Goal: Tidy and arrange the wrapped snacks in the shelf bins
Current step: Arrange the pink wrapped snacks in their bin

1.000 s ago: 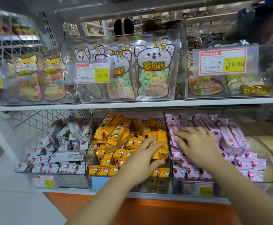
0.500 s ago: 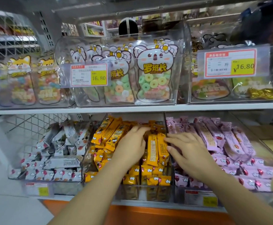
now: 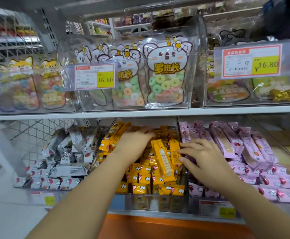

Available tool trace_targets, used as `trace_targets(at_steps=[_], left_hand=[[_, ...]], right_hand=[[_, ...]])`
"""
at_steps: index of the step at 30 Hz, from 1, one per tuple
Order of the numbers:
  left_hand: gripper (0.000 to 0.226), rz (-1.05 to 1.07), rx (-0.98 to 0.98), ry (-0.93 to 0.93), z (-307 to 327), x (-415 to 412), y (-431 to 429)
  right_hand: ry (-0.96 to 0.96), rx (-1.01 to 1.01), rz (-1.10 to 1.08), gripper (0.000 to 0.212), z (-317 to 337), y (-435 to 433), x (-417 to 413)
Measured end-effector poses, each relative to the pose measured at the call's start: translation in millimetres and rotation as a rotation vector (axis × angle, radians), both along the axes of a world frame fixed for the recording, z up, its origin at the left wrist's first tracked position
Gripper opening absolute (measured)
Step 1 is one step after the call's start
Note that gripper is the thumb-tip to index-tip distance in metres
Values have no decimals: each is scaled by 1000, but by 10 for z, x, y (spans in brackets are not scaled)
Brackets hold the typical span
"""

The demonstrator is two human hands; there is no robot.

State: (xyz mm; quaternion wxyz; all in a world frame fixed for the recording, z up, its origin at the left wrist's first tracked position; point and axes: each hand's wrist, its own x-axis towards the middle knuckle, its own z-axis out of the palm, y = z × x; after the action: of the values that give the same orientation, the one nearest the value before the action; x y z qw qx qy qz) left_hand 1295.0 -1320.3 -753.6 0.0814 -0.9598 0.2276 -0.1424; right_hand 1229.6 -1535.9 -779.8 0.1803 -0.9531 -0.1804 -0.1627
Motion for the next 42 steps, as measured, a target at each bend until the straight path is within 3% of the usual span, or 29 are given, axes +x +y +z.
trace_targets(at_steps=[5,9,12,15,23,28,32,36,39,42], left_hand=[[63,-49,-36,8,-48,-186,296],[62,-133,-65,-107,-124,-285,409],[57,-113,-69,-114,-149,-312,415],[59,-122,-68,-78,-183,-338,368],[53,-198,-210,-184,-287,-437,506],[46,-254,-255,-7,-326,-585,461],[38,-186,-486,52,-209,-578,322],[29,-66,-750,125,3,-383,-90],[28,56,-805,219,16,72,-373],[26,97,-858,255,-43,535,-585]], right_hand=[[-3,-1,-14,37,-4,43,-22],[-32,37,53,61,36,135,-86],[-36,-137,198,57,44,288,-167],[-44,-298,181,49,-27,391,-165],[-47,-282,10,58,-62,409,-93],[34,-279,-28,67,-89,459,-41],[37,-86,20,84,43,363,21],[-1,110,-76,63,124,146,130],[6,127,-119,48,87,28,181],[11,148,-140,46,38,-56,236]])
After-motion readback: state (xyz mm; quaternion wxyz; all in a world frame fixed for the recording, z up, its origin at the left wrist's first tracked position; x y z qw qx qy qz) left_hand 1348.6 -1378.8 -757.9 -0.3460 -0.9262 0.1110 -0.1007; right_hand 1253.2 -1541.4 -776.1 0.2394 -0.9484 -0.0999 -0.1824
